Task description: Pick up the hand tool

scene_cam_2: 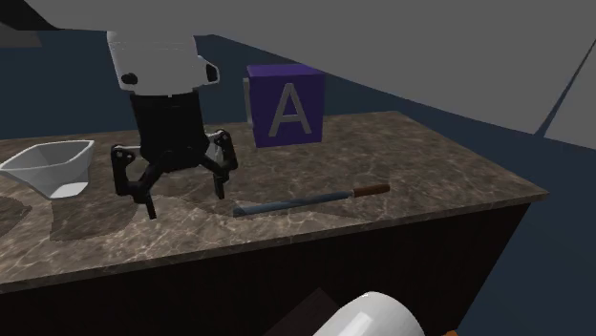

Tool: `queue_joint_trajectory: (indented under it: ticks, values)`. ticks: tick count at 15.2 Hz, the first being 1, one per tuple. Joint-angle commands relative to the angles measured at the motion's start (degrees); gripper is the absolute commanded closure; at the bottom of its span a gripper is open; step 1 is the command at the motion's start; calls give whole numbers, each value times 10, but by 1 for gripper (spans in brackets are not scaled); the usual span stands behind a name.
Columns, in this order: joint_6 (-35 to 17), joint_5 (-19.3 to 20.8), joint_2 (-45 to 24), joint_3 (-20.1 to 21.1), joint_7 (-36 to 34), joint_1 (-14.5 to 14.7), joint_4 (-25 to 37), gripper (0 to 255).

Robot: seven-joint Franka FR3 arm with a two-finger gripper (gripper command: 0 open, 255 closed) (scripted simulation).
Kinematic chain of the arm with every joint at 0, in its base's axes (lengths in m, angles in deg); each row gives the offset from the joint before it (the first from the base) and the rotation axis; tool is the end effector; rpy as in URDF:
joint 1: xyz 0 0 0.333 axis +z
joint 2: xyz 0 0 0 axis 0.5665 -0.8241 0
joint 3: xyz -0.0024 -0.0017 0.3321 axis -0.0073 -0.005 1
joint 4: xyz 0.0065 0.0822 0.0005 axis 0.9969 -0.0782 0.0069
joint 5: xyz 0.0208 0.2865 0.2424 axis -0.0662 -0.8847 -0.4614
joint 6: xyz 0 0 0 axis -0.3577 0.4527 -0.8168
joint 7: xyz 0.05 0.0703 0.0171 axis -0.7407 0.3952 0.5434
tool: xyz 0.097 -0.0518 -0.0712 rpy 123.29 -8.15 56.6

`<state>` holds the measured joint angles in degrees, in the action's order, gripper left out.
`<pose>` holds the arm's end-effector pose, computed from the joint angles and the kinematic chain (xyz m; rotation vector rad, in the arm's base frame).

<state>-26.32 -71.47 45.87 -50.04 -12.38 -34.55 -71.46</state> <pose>0.2557 0.0177 0.5797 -3.0657 0.2078 0.1446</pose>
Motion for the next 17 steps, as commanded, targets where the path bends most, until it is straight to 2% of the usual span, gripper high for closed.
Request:
queue_joint_trajectory:
  ticks: [1,9,17]
  values:
    - [0,0,0,0,0,0,0,0]
    - [-46,119,63,-113,222,12,-96,0]
    - [-132,247,49,-251,441,22,-132,0]
